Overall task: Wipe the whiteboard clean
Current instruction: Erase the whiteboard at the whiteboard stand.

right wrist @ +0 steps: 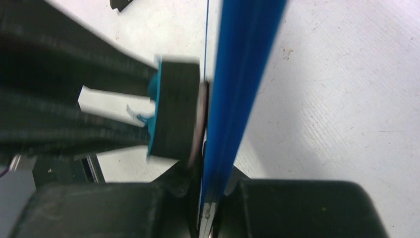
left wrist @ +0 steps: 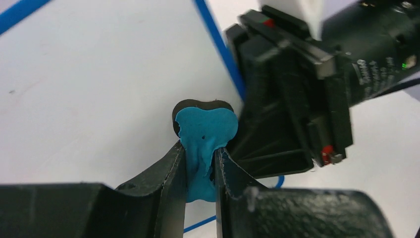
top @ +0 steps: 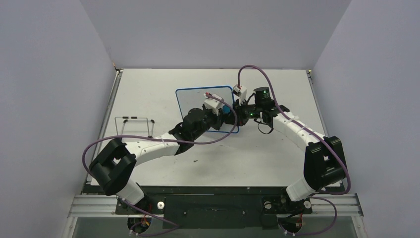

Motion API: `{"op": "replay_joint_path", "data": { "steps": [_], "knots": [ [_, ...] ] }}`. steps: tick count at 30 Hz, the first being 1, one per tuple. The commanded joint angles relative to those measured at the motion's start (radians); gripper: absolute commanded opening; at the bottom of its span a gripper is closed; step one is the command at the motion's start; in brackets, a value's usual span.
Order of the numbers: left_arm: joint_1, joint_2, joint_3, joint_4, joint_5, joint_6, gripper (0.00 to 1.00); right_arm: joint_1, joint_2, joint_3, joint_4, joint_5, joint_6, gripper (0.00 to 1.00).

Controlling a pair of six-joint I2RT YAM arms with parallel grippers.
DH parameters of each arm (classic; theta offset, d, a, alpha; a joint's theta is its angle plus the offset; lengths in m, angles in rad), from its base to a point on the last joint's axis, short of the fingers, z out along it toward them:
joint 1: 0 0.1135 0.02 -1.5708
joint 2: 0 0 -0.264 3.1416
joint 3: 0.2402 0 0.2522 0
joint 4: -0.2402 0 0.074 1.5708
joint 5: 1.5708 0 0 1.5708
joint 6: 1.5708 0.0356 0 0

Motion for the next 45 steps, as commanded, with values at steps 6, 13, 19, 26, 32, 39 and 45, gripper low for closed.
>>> {"op": "replay_joint_path", "data": {
  "steps": [6, 13, 19, 26, 32, 39, 45],
  "knots": [
    [-0.06, 0.057, 0.163, -0.261, -0.033, 0.219, 0.0, 0.049, 0.001, 0.003, -0.071, -0.106, -0.043, 0.0],
    [-0.044, 0.069, 0.1, -0.35, -0.116, 0.2, 0.0, 0.045, -0.007, 0.002, -0.072, -0.106, -0.042, 0.0],
    [-0.027, 0.034, 0.058, -0.367, -0.18, 0.177, 0.0, 0.048, -0.005, 0.002, -0.07, -0.108, -0.042, 0.0],
    [0.006, -0.016, 0.037, -0.405, -0.181, 0.175, 0.0, 0.047, -0.006, 0.001, -0.071, -0.108, -0.042, 0.0],
    [0.082, -0.094, -0.006, -0.336, -0.082, 0.124, 0.0, 0.049, -0.004, 0.001, -0.07, -0.108, -0.042, 0.0],
    [0.07, -0.068, 0.075, -0.269, 0.037, 0.111, 0.0, 0.049, -0.003, 0.003, -0.07, -0.107, -0.042, 0.0],
    [0.004, 0.006, 0.222, -0.321, 0.044, 0.131, 0.0, 0.048, 0.001, 0.003, -0.07, -0.108, -0.043, 0.0]
  ]
}}
